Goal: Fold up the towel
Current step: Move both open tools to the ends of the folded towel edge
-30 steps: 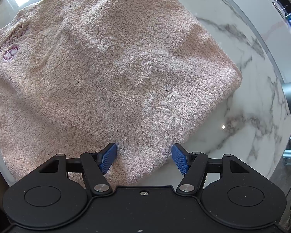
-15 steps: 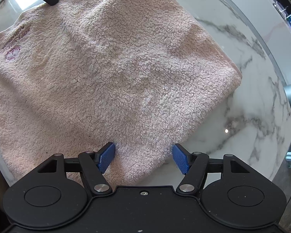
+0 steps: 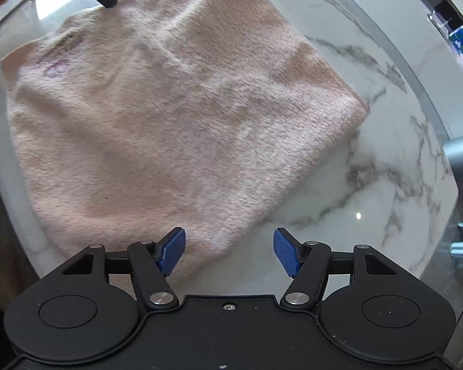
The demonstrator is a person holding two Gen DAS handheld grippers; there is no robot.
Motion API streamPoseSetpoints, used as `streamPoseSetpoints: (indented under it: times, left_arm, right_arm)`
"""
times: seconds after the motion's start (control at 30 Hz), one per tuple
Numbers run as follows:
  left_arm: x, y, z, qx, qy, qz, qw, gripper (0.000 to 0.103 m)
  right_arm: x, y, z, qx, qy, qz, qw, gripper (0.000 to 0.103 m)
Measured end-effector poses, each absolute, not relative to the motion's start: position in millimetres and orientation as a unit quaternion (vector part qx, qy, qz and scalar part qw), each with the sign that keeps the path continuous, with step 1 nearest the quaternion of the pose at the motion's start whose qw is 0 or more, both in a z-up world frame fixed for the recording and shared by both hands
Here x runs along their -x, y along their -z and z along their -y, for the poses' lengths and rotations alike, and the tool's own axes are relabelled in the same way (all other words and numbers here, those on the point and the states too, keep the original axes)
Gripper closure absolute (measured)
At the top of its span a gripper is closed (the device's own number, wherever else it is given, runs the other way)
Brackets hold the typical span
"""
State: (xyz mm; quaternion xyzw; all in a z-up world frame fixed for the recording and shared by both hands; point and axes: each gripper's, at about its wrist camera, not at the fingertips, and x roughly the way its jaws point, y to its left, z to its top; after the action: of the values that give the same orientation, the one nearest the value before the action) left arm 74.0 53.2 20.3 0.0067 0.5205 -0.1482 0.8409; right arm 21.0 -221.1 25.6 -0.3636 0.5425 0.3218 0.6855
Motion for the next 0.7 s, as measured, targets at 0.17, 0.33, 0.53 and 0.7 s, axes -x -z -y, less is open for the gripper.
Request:
streamPoseSetpoints:
  times: [0.17,0.33,0.53,0.7]
  left_arm:
    - [-24.8,-41.5,-40.8,-0.072,0.207,-0.495,0.841,0.087]
    - [16.7,-50.0,-23.9,-0.154,0.249,-0.474,0.831,0.087]
    - [66.9,-35.3,-6.6,-0.276,0.296,-0.460,0.791,0.086]
    - [90.6,-22.7,-0.8,-0.340,0.317,-0.446,0.765,0.073]
  right_arm:
    - [-0.6,-13.1,213.9,0.367,-0.360,-0.520,0.682,0.043]
    - [45.7,-15.4,212.3,0.374,-0.374,-0.507,0.681,0.043]
    - [70.4,-17.6,207.2,0.386,-0.376,-0.497,0.680,0.043]
    - [69.2,-16.3,204.1,0.379,-0.373,-0.501,0.683,0.043]
